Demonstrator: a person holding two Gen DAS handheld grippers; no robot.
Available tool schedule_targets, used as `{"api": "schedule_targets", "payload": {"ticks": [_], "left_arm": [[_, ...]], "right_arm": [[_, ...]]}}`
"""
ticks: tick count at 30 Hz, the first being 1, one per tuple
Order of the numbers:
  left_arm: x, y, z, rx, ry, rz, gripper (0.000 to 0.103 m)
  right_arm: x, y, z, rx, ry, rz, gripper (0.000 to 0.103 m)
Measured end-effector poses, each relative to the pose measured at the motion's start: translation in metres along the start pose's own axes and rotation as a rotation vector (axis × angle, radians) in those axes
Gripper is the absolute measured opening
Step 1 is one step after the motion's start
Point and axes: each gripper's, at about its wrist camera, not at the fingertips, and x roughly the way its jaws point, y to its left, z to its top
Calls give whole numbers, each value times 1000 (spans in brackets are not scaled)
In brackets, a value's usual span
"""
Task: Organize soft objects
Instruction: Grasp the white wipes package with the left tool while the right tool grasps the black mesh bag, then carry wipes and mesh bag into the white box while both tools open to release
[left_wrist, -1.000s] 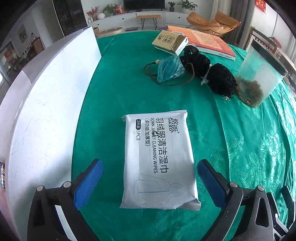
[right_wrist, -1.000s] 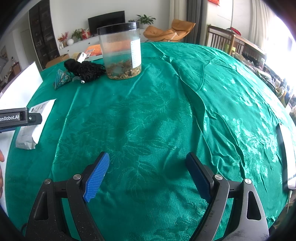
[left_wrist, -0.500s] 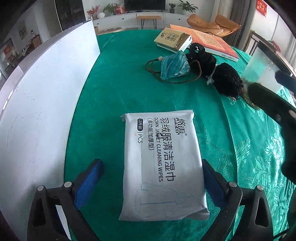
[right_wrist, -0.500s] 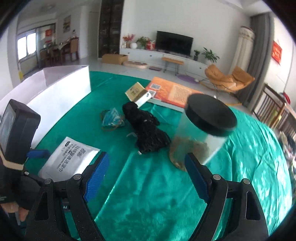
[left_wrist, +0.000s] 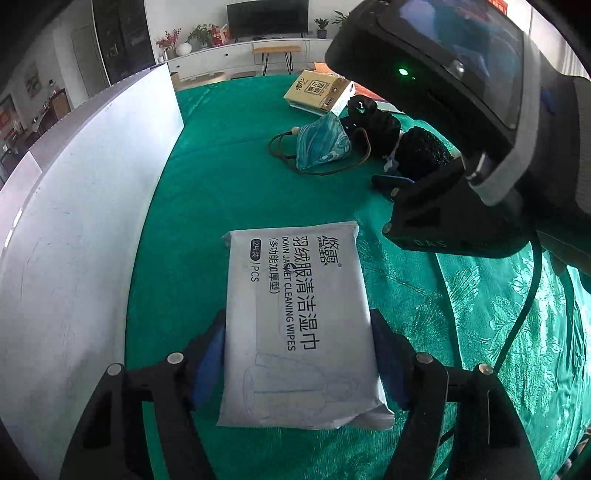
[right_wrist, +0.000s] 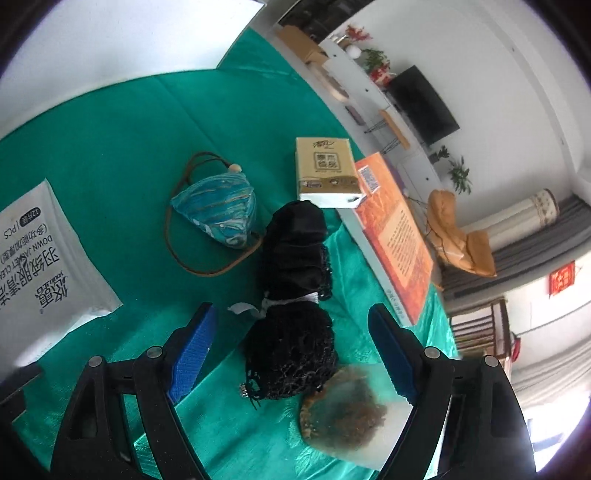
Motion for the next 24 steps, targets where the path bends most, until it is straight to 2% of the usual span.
{"api": "schedule_targets", "payload": {"ticks": [2,3,4,5,6,10,13,18,22,24], "left_arm": [[-2,1,-3,-5,-4,-3,69],[-4,1,-5,-12,-2,-7,69],[-5,3,-6,-21,-2,-14,68],[-7,5,-8,-34,-1,-24,68],[-9,7,-9,-48,-1,-33,67],[-14,18,-16,-112,8,-84,66],[-20,26,-23,-156,26,-136,66],[-36,27,-39,-166,37,-192,66],[-52,21,-46,-155,37,-258,66],[-67,19,-48,-161,24,-307,66]], "right_arm": [[3,-2,3,-13,7,6,83],[5,-4,4,-1,20,32,73],[7,-6,6,19,38,77,55],[11,-9,5,32,70,81,31],[10,-11,3,44,73,74,30],[-13,-23,-11,184,55,183,30],[-45,-30,-35,317,19,293,30],[-88,-32,-110,626,-37,491,30],[-115,-36,-174,906,-90,587,30],[-129,-40,-202,1034,-126,604,30]]}}
